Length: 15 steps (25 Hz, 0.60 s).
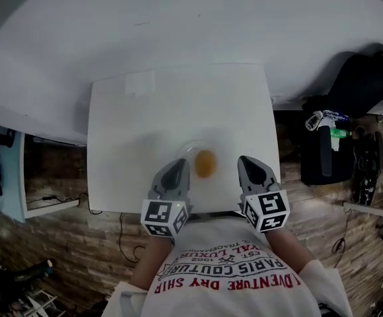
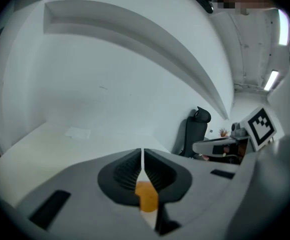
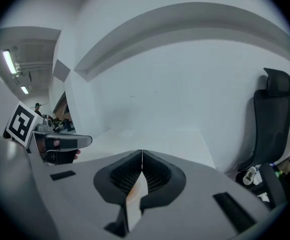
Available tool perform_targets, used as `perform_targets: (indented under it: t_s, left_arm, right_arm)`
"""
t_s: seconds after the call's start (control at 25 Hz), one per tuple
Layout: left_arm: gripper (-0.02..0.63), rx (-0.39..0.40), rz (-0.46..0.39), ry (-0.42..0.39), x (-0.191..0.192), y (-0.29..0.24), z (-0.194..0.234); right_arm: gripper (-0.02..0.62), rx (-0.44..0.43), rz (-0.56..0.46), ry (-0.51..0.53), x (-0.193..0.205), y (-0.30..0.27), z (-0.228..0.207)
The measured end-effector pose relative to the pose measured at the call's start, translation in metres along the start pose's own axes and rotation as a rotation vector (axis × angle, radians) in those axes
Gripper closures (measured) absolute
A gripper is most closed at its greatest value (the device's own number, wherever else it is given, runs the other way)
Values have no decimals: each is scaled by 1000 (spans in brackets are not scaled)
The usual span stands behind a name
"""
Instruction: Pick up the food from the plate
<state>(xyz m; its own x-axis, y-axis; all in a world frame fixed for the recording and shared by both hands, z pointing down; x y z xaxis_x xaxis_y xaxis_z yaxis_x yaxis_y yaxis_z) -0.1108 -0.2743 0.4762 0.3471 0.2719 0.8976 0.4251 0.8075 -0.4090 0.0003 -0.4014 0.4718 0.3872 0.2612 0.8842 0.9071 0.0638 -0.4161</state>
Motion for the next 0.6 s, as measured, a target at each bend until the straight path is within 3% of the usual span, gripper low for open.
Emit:
perform_targets:
  t_s: [0.2, 0.32, 0.6]
  left_arm:
    - [590, -39, 47, 17, 26, -1, -15]
    - [440, -48, 104, 3, 43, -8, -25]
    - [293, -12, 292, -61, 84, -36, -34]
  right_arm:
    - [582, -88, 35, 7, 9, -5, -7]
    - [581, -138, 61, 19, 15, -10, -6]
    - [583, -179, 86, 8, 25, -17, -12]
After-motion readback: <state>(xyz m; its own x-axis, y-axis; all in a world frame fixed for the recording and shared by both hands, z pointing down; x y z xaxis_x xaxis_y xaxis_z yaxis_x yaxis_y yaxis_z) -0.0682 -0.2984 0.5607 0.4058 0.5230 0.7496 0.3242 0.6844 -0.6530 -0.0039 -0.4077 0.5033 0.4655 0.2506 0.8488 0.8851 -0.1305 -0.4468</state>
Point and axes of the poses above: the fingertips, and each gripper's own axes: y backward along the fingers, z to its left, x out of its underside, the point moved 2 cm from there along y, backward along the fingers, and after that the axes turned 9 degrees about -x, right-handed, at the moved point
